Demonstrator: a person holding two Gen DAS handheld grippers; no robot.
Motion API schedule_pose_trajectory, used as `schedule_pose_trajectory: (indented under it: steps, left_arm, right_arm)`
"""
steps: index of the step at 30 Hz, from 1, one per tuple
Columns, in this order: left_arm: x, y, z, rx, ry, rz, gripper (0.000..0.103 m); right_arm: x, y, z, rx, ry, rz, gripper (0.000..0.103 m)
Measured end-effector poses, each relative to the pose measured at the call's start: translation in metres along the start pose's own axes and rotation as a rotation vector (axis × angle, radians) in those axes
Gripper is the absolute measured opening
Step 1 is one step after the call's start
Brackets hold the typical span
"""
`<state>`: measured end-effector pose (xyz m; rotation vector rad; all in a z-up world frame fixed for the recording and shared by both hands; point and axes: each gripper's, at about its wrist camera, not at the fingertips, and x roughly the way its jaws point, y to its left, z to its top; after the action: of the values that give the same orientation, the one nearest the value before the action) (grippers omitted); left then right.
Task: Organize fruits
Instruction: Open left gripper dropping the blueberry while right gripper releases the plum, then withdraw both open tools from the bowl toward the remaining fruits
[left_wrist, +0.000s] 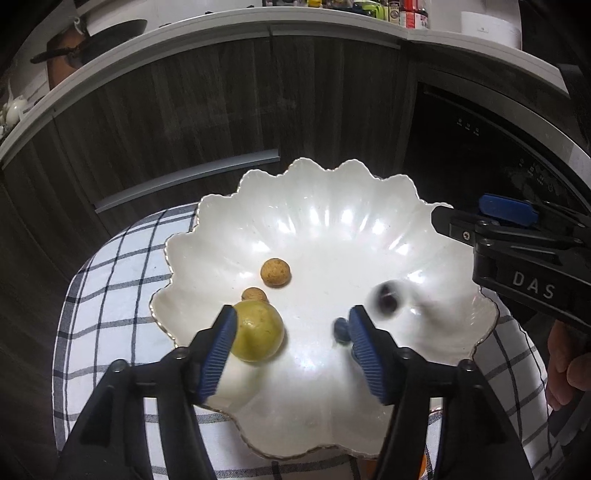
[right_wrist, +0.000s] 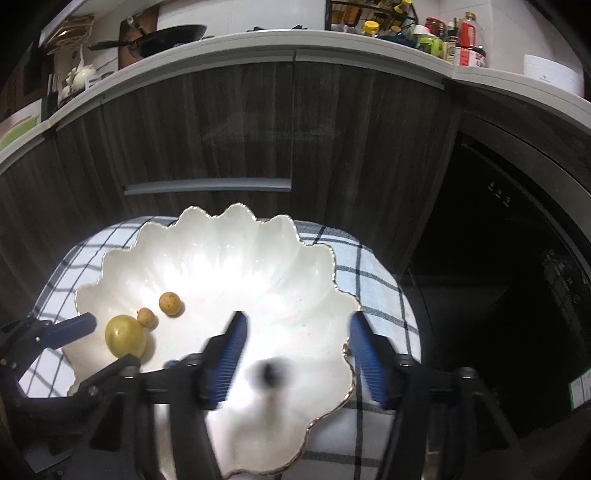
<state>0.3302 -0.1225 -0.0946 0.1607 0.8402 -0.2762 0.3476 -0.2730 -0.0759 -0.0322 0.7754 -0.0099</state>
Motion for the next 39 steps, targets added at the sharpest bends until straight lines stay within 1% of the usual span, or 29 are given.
schedule_pose_trajectory:
  steps: [2,4,10,12,24,39]
  left_arm:
    - [-0.003,0.002,0.000,-0.006,-0.008,0.007,0.070]
    - [-0.005,0.002,0.000,-0.009,-0.012,0.022,0.076]
    - [-0.017,0.008,0.000,-0.019,-0.028,0.035,0.081]
    - [-0.020,0.009,0.000,-0.017,-0.034,0.041,0.082]
    - [-0.052,0.018,0.000,-0.027,-0.079,0.069,0.082]
    - [-0.086,0.022,-0.008,-0.029,-0.104,0.094,0.082]
  right_arm:
    - [-0.003,-0.001,0.000,0.010,-0.010,-0.004,0.071]
    - [-0.005,-0.001,0.001,0.008,-0.013,-0.009,0.071]
    - [-0.013,0.000,0.000,0.012,-0.015,-0.011,0.071]
    - [-0.016,0.001,0.000,0.014,-0.016,-0.013,0.074]
    - [-0.047,0.013,0.000,0.008,-0.052,-0.006,0.075]
    - [-0.083,0.020,-0.007,0.022,-0.086,-0.001,0.075]
